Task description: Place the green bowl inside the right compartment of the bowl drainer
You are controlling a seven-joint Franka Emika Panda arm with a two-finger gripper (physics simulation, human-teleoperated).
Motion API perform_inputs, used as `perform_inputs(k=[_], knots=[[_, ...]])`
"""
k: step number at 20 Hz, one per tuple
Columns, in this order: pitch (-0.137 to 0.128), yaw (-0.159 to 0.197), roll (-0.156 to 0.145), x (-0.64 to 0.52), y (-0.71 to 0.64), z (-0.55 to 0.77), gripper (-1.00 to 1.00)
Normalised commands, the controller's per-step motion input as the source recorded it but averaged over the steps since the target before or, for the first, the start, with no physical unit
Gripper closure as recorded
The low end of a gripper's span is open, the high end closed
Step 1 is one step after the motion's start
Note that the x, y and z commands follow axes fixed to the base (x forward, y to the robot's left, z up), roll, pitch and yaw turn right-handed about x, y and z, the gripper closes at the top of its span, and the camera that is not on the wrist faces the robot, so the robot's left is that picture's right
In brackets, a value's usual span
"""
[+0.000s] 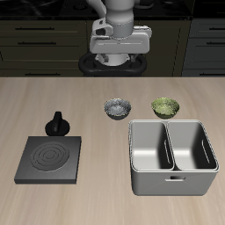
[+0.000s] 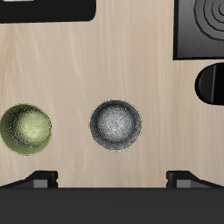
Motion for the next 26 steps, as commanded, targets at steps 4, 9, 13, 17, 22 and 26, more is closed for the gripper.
perform_inputs(k=[4,9,13,17,22,26], knots=[[0.080,-0.003,0.073,0.00,0.68,-0.25,-1.00],[0.033,0.018,0.043,0.01,0.61,-0.22,-1.00],[0.067,0.012,0.048,0.01,0.61,-0.18,-1.00],[0.020,0.034,0.018,0.02,0.48,-0.10,-1.00],[-0.014,0.051,-0.022,0.11,0.19,-0.15,-1.00],[0.032,0.050,-0.069,0.17,0.00,-0.31,-1.00]])
